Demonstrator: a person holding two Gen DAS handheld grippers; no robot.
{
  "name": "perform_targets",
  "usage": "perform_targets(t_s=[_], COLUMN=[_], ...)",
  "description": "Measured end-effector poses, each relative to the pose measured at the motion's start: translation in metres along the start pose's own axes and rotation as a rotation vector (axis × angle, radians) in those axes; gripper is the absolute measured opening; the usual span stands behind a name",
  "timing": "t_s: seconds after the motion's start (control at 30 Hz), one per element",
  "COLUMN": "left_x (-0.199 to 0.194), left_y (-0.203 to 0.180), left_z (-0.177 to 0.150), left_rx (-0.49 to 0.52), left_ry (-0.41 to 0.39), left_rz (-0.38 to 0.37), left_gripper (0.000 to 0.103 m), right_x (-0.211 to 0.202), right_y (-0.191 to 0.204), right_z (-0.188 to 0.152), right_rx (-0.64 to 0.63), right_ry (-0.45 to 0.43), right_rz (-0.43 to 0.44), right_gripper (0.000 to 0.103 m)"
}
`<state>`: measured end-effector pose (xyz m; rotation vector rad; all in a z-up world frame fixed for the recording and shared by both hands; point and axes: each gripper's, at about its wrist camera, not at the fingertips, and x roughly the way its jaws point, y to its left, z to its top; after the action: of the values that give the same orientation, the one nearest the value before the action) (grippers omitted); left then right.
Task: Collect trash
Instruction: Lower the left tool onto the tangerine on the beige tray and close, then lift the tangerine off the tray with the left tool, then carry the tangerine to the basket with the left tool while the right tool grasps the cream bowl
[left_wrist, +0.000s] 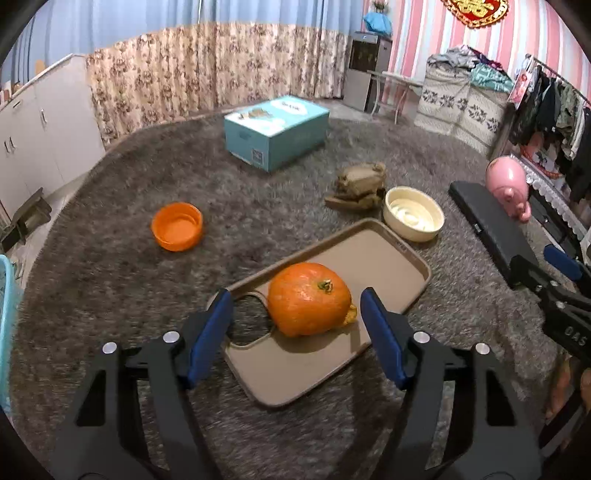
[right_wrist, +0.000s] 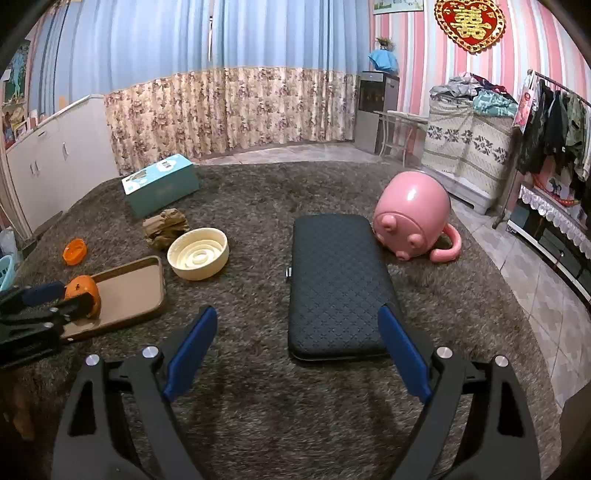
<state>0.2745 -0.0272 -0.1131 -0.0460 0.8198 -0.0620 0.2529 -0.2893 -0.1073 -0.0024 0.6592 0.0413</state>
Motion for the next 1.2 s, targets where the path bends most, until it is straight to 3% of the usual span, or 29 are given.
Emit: perform_targets(t_s=[0.07, 0.13, 0.23, 0.37, 0.57, 0.77, 0.97, 1.17, 1.2], left_x=[0.004, 0.007, 0.003, -0.007, -0.029, -0.050, -0.061, -0.071, -0.072], left_y=[0.001, 0.003, 0.009, 0.021, 0.053, 0.096, 0.133, 0.154, 0.157], left_z=[0.000, 0.000, 0.000, 0.005, 0.015, 0.015, 0.011, 0.003, 0.002], left_rx=[-0.008, -0.015, -0.022, -0.038, -0.058, -0.061, -0.112, -0.140, -0.148], left_ry=[0.014, 0.028, 0.026, 0.002, -0.041, -0.073, -0.083, -0.092, -0.094], left_rz=[-0.014, -0.048, -0.064, -0.063, -0.005, 0.084, 0.117, 0.149, 0.151], left_gripper=[0.062, 0.045, 0.034, 0.034, 0.034, 0.034, 0.034, 0.034, 0.034], right_x=[0.001, 0.002, 0.004, 0.009, 0.022, 0.052, 0.076, 0.085, 0.087], right_y=[0.000, 0.001, 0.007, 0.021, 0.058, 0.083, 0.087, 0.082, 0.083], right_z=[0.000, 0.000, 0.003, 0.011, 0.028, 0.042, 0.045, 0.043, 0.043], right_rx=[0.001, -0.005, -0.022, -0.045, -0.115, -0.119, -0.090, -0.045, -0.047], right_ry=[0.002, 0.001, 0.000, -0.005, -0.009, 0.041, 0.099, 0.134, 0.140], right_rz=[0.001, 0.000, 0.000, 0.015, 0.046, 0.056, 0.039, 0.075, 0.086], right_gripper=[0.087, 0.087, 0.087, 0.087, 0.087, 0.087, 0.086, 0.071, 0.063])
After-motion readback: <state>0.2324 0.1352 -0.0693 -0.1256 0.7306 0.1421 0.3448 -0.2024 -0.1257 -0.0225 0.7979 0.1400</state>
